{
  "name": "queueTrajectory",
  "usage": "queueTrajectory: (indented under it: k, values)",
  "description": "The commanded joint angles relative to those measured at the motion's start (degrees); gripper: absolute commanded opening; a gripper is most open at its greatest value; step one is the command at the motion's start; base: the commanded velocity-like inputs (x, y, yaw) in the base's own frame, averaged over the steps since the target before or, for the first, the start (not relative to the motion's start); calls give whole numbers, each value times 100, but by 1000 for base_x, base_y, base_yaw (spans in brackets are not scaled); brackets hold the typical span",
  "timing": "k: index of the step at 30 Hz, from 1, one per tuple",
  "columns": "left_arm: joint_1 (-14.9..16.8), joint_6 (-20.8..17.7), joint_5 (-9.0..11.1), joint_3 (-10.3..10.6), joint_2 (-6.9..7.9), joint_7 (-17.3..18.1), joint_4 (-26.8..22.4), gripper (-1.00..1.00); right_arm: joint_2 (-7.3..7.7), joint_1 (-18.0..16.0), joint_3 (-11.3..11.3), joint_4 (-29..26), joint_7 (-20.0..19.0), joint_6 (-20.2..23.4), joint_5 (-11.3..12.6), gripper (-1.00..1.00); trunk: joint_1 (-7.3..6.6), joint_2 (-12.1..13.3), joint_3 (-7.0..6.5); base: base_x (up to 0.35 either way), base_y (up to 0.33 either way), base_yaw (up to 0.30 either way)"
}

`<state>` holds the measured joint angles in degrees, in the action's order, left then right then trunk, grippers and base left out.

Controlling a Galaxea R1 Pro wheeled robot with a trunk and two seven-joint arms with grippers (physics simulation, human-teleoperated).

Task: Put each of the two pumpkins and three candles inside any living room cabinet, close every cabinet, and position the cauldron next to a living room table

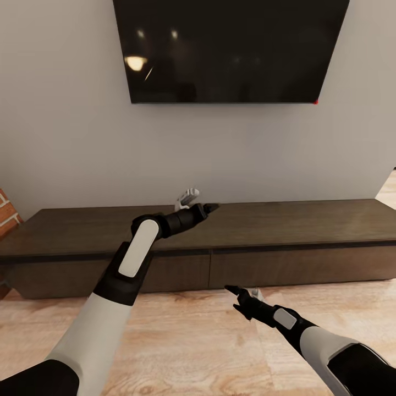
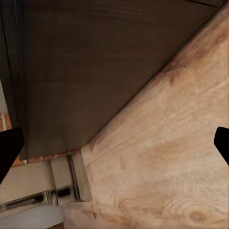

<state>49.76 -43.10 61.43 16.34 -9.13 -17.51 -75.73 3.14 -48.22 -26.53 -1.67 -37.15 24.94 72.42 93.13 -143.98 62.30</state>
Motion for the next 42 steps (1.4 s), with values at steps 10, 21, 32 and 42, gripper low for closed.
queueTrajectory:
  k: [10, 21, 32, 42]
  values:
    - [-10, -5, 38, 1, 1, -65, -4, 100, -30, -3, -47, -7, 22, -390, 63, 100, 1, -2, 5, 299, -31, 0]
    - [-18, -5, 58, 24, -4, -57, -3, 100, 36, 5, -36, 44, -789, -426, 733, 100, 1, -2, 5, 255, -100, 0]
    - [-19, 471, 70, 62, -17, 234, 24, 100, 60, 225, -47, 47, -1037, -430, 1252, 100, 1, -2, 5, 9, -4, 0]
    - [-19, 714, 65, 70, -19, 360, 74, 100, 59, 234, -47, 51, -1016, -437, 1257, 100, 1, -2, 5, 0, 0, 0]
